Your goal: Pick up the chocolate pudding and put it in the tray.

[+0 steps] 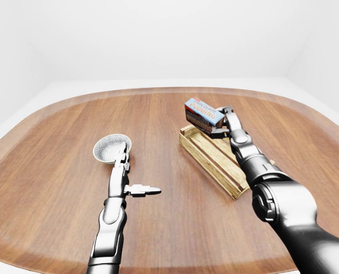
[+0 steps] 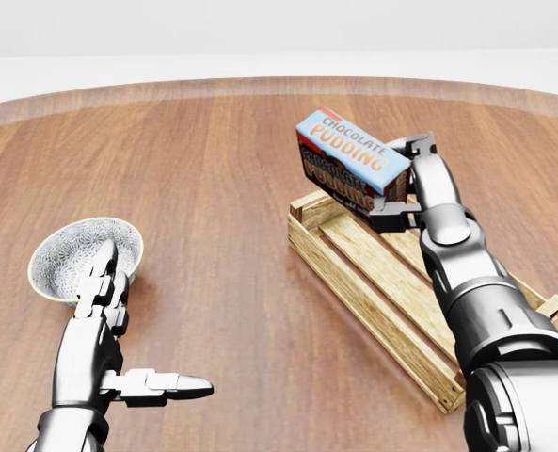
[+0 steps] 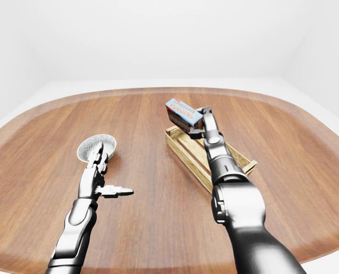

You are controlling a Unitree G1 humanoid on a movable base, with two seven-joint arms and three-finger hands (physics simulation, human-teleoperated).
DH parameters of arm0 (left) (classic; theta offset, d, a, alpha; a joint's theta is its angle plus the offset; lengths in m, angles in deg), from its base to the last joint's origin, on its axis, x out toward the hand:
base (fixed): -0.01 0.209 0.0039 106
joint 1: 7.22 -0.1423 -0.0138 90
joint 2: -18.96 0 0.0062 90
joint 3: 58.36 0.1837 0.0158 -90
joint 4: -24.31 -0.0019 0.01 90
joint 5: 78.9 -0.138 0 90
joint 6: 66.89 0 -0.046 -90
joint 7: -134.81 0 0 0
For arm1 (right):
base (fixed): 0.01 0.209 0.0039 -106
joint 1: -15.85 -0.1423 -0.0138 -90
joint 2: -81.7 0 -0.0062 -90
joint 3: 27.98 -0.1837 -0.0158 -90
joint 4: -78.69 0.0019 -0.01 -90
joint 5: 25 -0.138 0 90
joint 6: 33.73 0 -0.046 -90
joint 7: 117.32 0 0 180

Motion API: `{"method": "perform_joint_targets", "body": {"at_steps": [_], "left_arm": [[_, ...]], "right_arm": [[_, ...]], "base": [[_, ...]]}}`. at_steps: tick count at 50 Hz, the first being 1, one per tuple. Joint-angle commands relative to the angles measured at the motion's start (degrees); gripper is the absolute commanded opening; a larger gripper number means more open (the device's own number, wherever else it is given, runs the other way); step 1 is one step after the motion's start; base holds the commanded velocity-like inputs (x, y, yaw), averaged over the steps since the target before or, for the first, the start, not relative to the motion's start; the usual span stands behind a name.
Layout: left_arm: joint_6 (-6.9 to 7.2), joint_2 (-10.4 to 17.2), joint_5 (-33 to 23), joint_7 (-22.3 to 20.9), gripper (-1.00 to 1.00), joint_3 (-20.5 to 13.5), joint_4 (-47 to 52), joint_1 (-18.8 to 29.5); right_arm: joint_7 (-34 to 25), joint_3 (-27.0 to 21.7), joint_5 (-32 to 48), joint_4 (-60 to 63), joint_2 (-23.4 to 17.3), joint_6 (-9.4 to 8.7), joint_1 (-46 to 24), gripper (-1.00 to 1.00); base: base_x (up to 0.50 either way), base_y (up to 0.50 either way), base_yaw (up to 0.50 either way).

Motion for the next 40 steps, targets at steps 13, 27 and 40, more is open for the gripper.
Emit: {"method": "perform_joint_targets", "body": {"at_steps": [13, 27, 40], "left_arm": [[1.03, -0.1, 0.6, -0.5, 1.00, 0.0, 0.4, 0.0], [1.29, -0.1, 0.8, -0.3, 1.00, -0.1, 0.6, 0.1], [1.48, 0.0, 0.8, -0.4, 1.00, -0.1, 0.9, 0.0]], "right_arm": [[1.3, -1.1, -0.7, -0.1, -1.6, 0.00, 1.1, -1.00], [2.5, -1.2, 0.2, -0.2, -1.9, 0.00, 2.6, -1.00], [3.2, -1.3, 0.5, -0.3, -1.9, 0.00, 3.6, -1.00]], "base": [[0.00, 0.00, 0.00], [0.00, 0.00, 0.00], [0.00, 0.00, 0.00]]}}
